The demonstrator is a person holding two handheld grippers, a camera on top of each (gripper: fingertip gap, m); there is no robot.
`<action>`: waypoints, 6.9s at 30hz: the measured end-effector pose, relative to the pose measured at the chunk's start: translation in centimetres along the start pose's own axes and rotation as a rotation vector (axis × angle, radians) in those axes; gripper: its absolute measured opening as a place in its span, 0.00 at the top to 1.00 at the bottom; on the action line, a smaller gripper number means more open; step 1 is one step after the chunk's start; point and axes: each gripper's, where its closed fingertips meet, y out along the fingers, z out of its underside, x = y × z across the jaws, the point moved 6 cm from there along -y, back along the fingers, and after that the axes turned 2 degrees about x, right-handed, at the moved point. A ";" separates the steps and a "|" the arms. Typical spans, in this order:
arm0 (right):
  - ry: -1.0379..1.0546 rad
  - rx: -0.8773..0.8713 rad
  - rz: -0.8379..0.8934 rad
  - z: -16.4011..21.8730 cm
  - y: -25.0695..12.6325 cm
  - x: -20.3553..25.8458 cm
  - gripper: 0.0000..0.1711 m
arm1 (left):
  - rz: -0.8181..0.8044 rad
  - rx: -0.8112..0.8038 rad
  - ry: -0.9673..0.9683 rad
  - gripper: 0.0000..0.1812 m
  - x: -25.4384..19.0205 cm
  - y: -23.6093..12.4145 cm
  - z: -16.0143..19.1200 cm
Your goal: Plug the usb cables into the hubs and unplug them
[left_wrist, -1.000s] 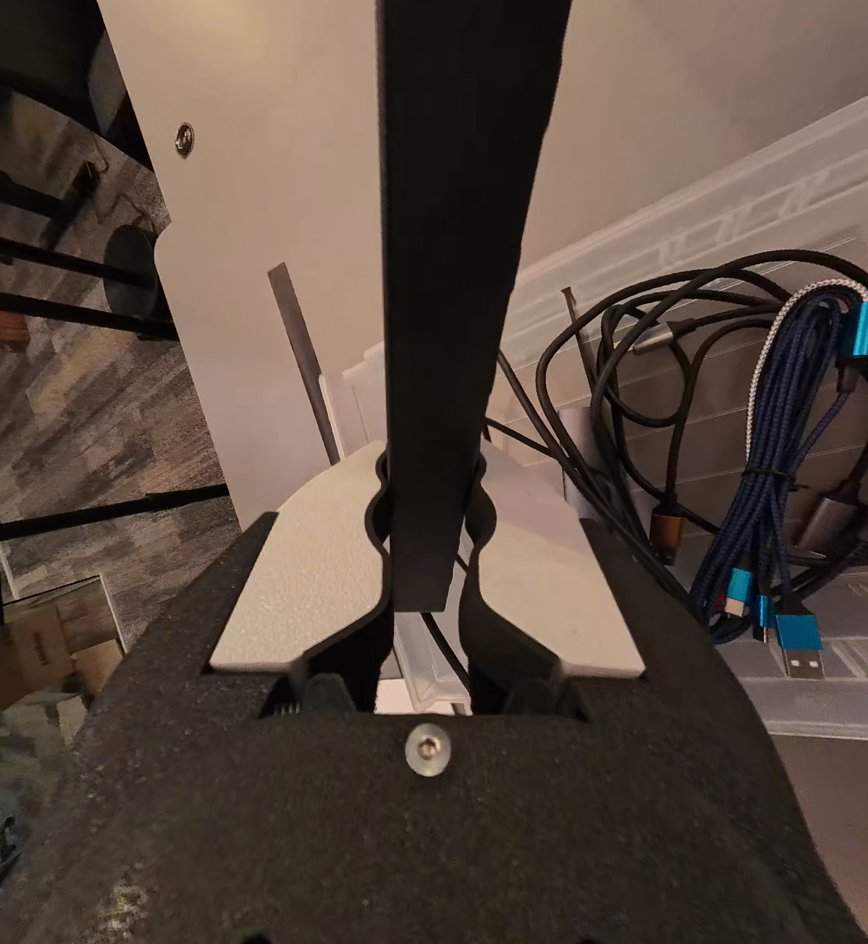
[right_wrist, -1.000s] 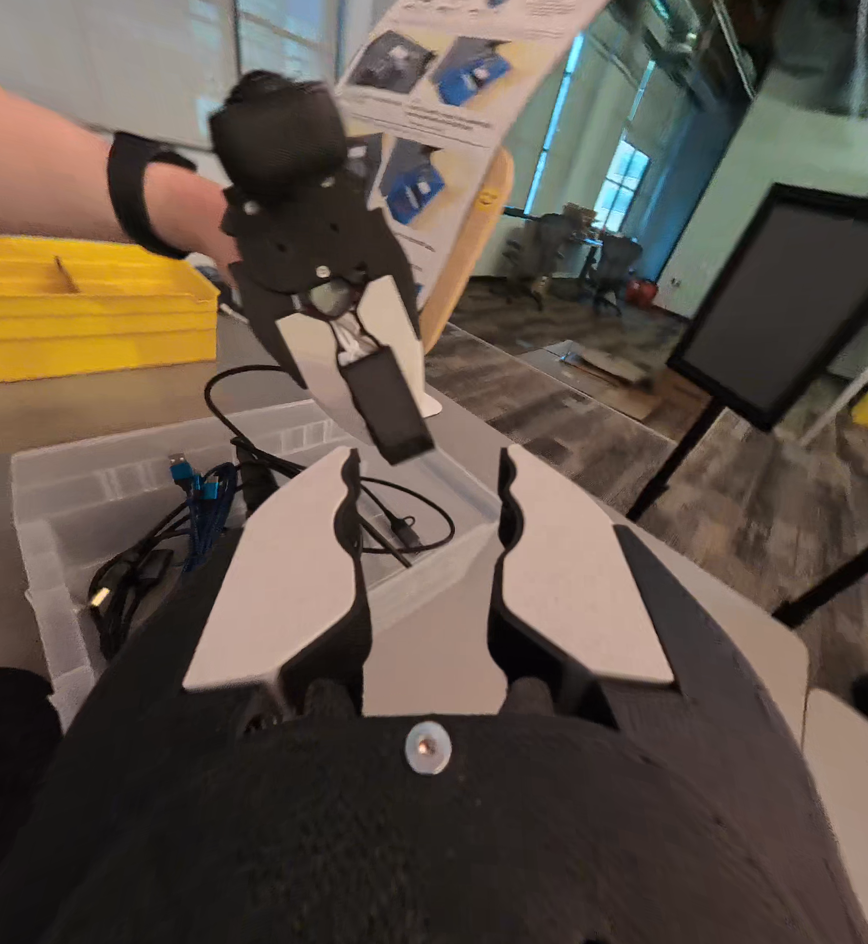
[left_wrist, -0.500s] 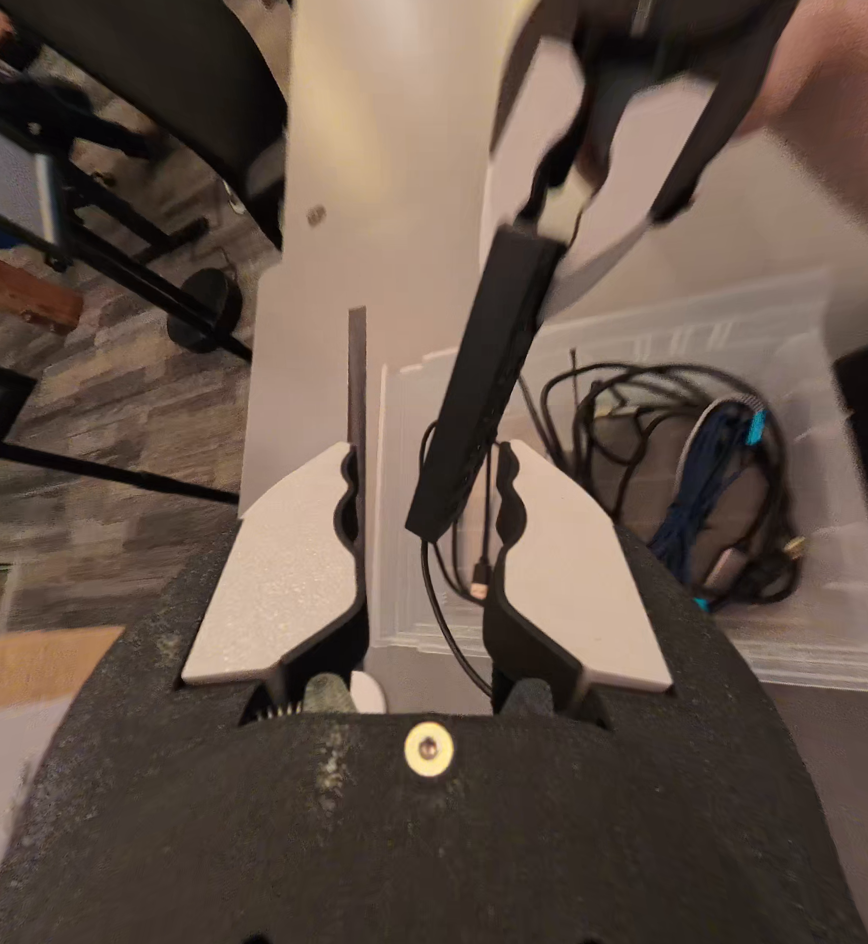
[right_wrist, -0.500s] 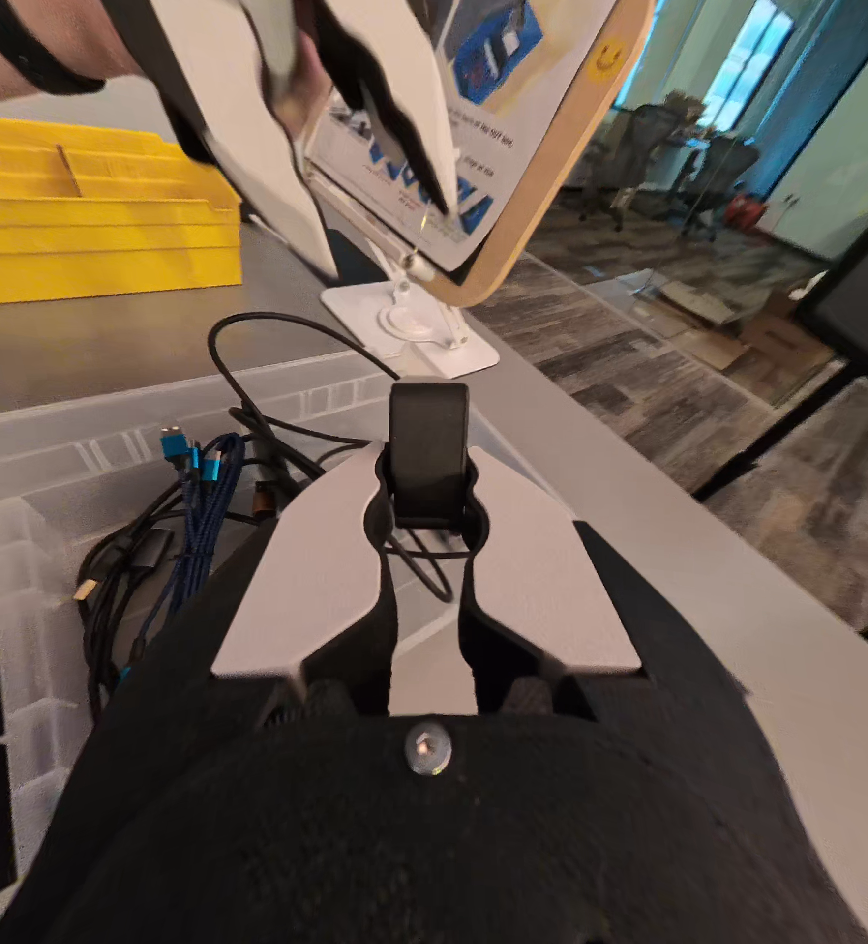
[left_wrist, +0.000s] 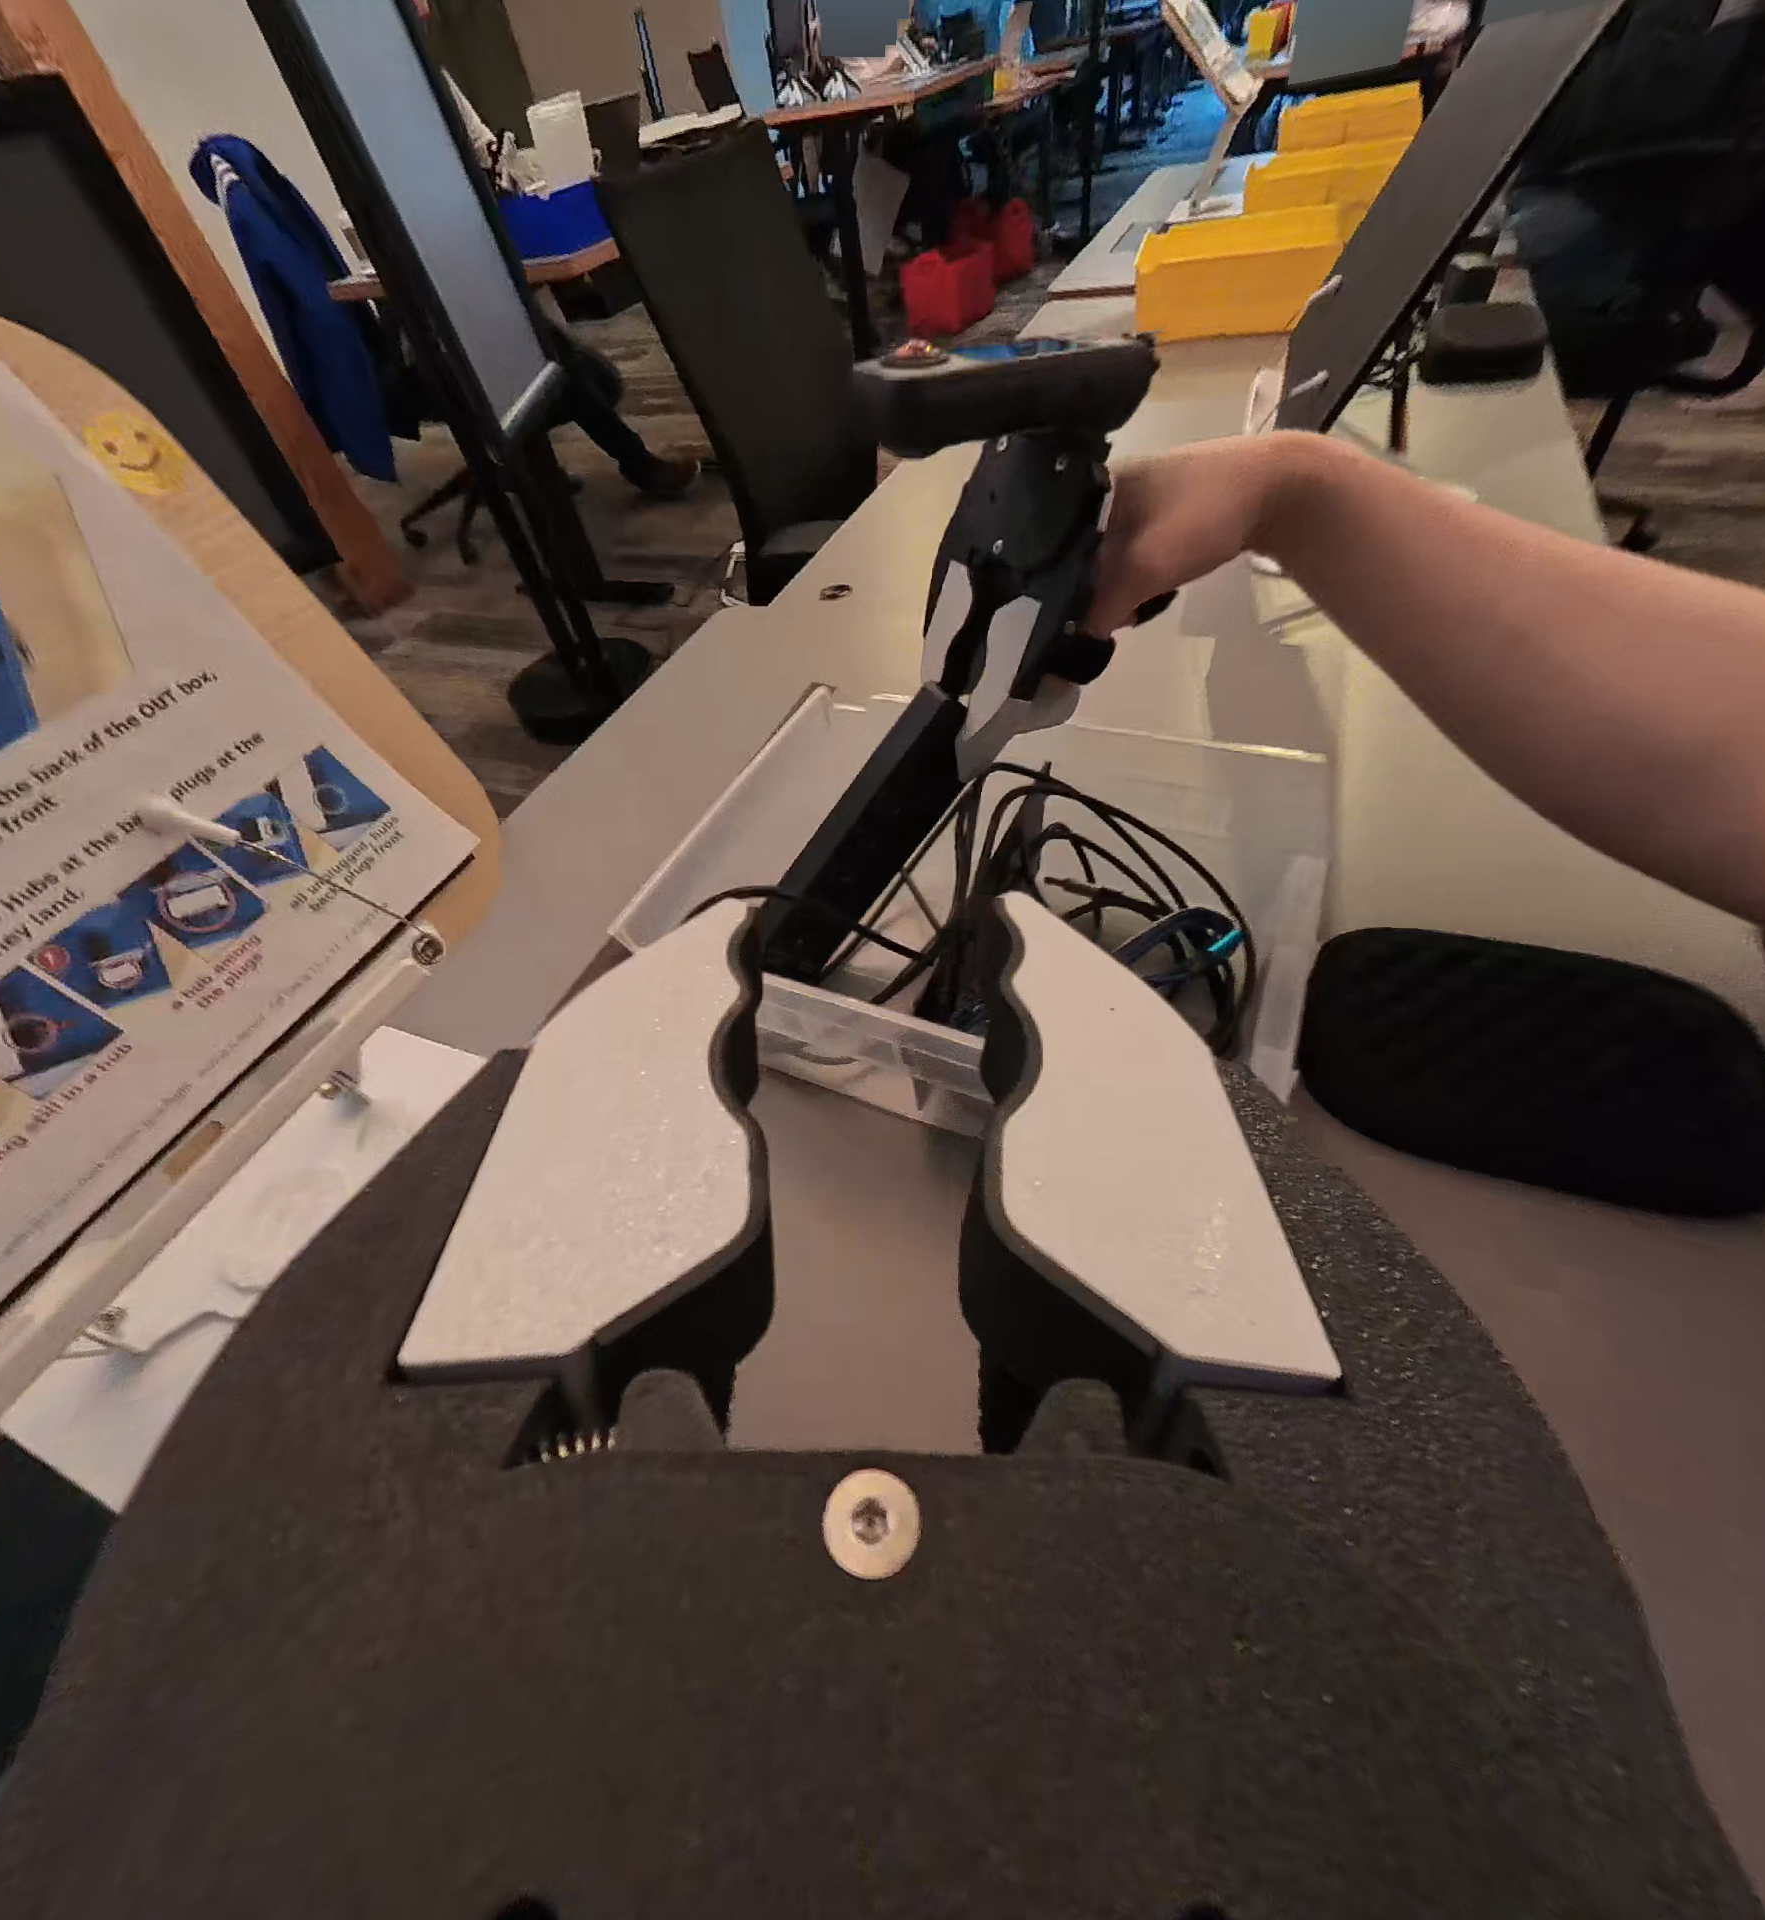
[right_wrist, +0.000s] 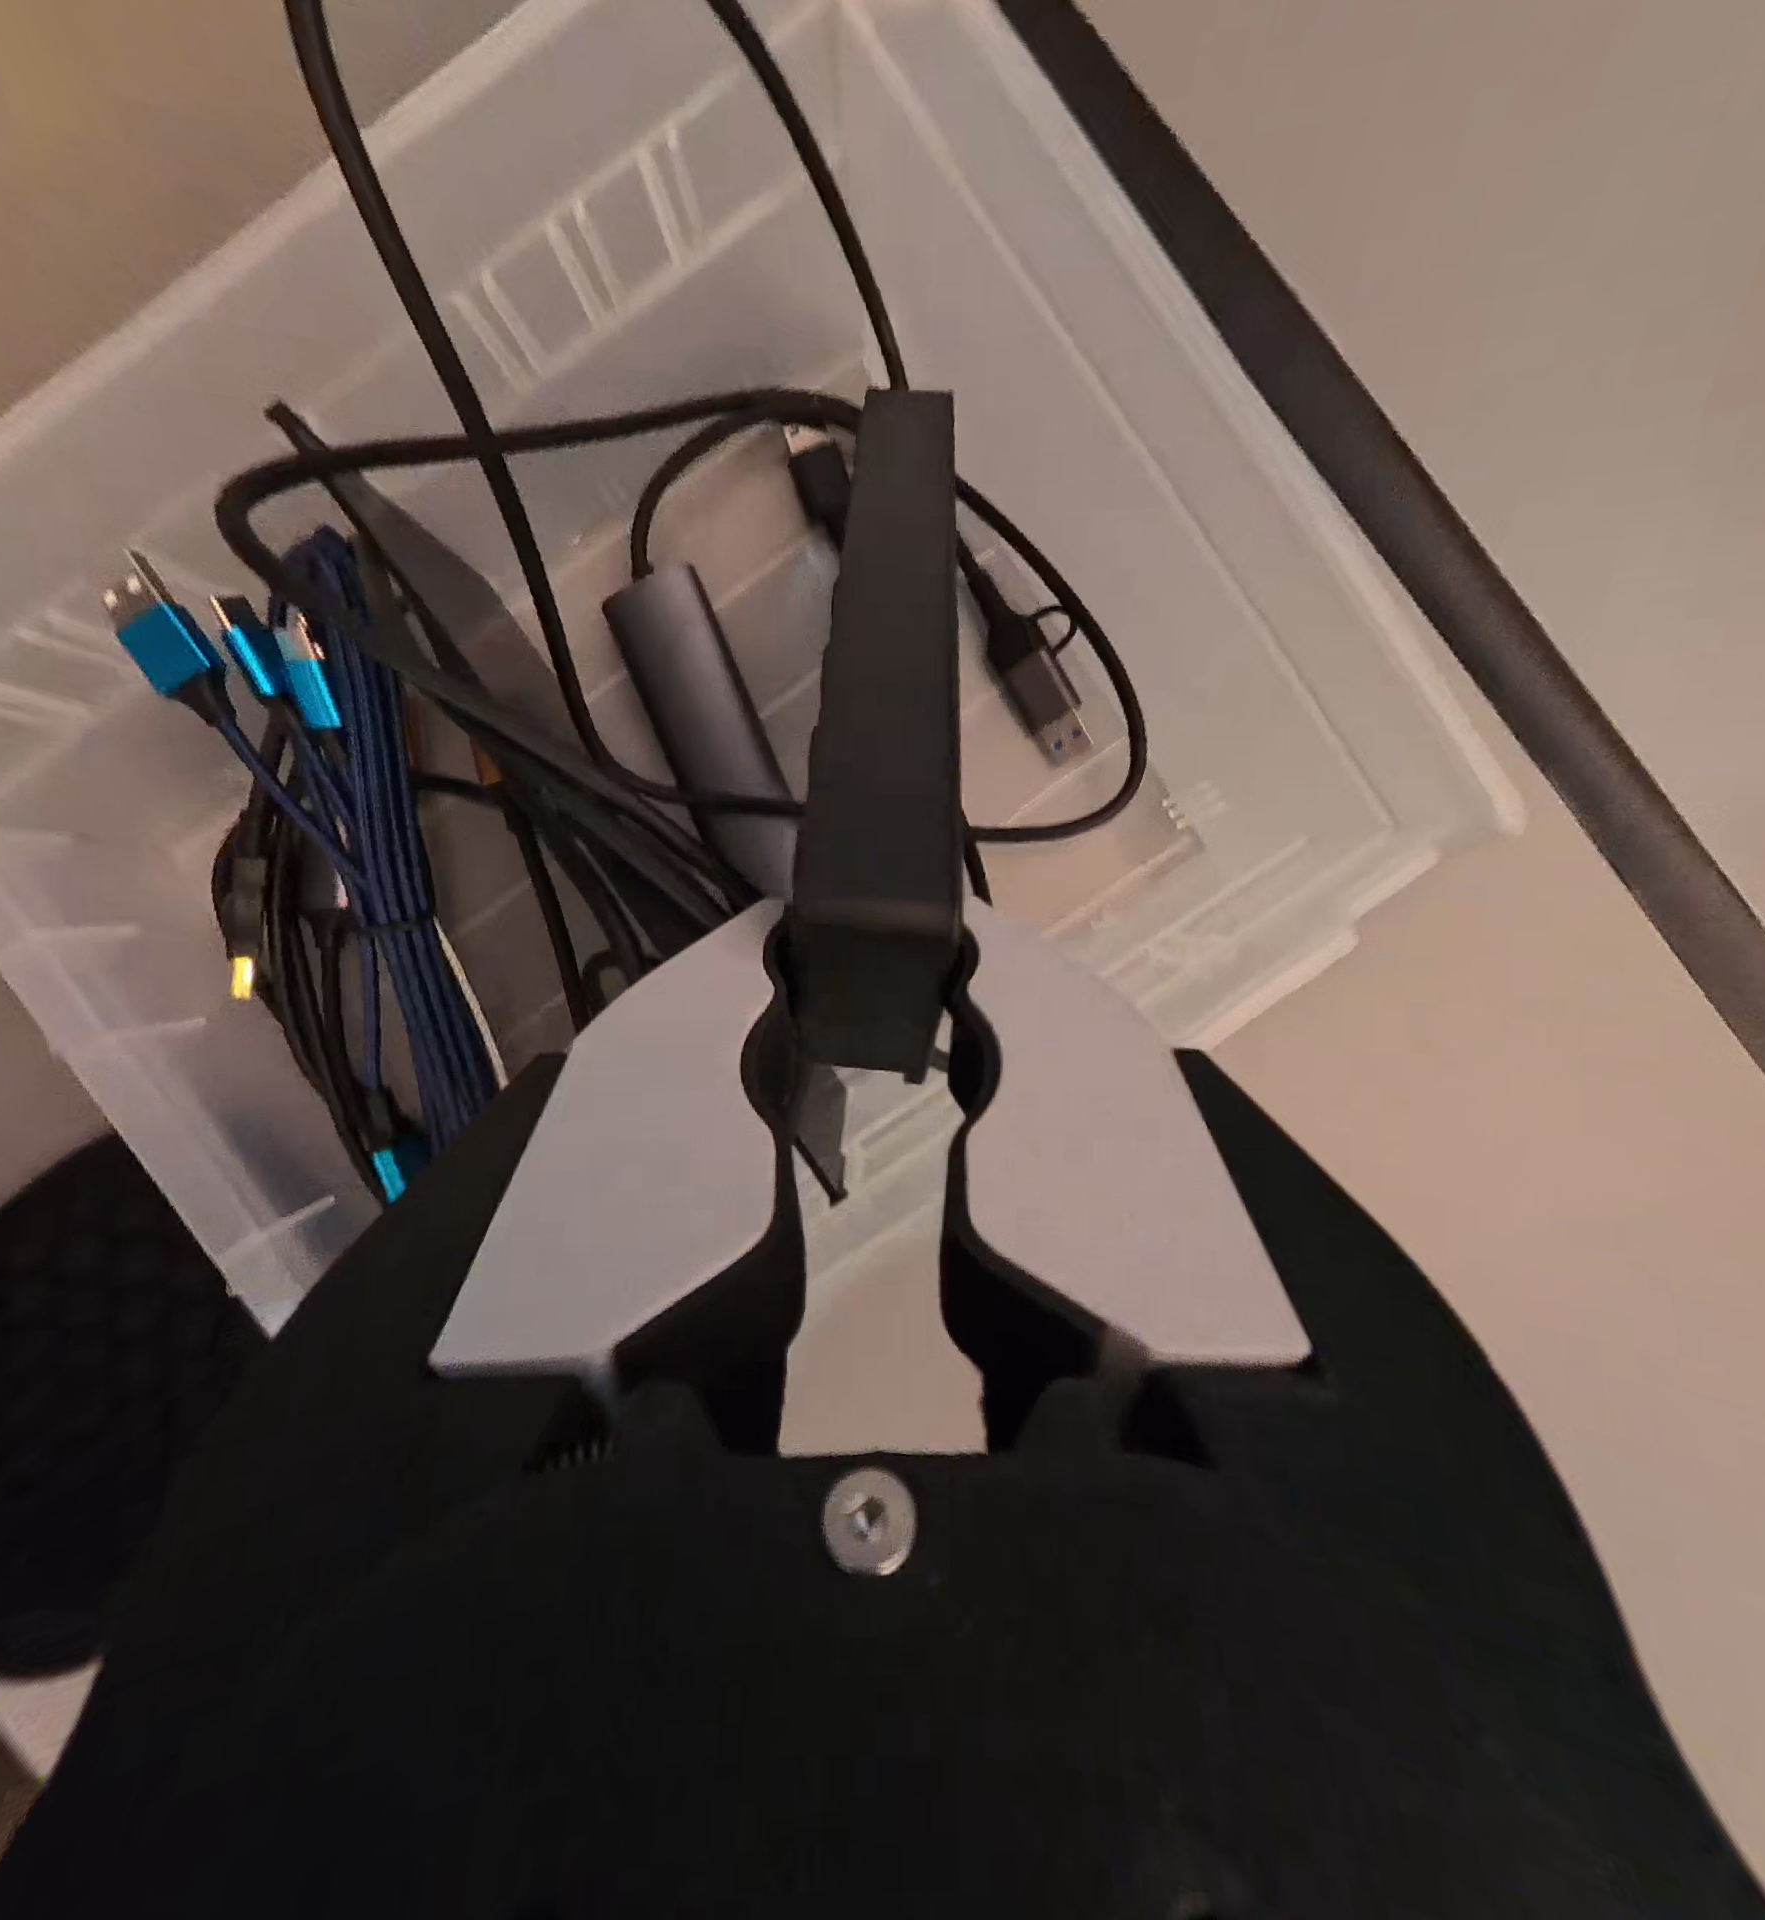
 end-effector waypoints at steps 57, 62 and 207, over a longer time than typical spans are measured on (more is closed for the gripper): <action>0.972 0.001 0.043 13.9 -3.4 1.7 0.92 | -0.665 0.935 -0.995 0.94 9.6 -28.2 27.5; 0.966 0.024 0.001 13.1 -3.0 1.9 0.92 | -0.598 0.987 -0.849 0.97 7.9 -25.1 26.5; 0.634 0.397 0.082 -16.6 15.5 27.5 0.97 | -0.449 0.254 -0.152 0.76 2.9 -20.1 3.7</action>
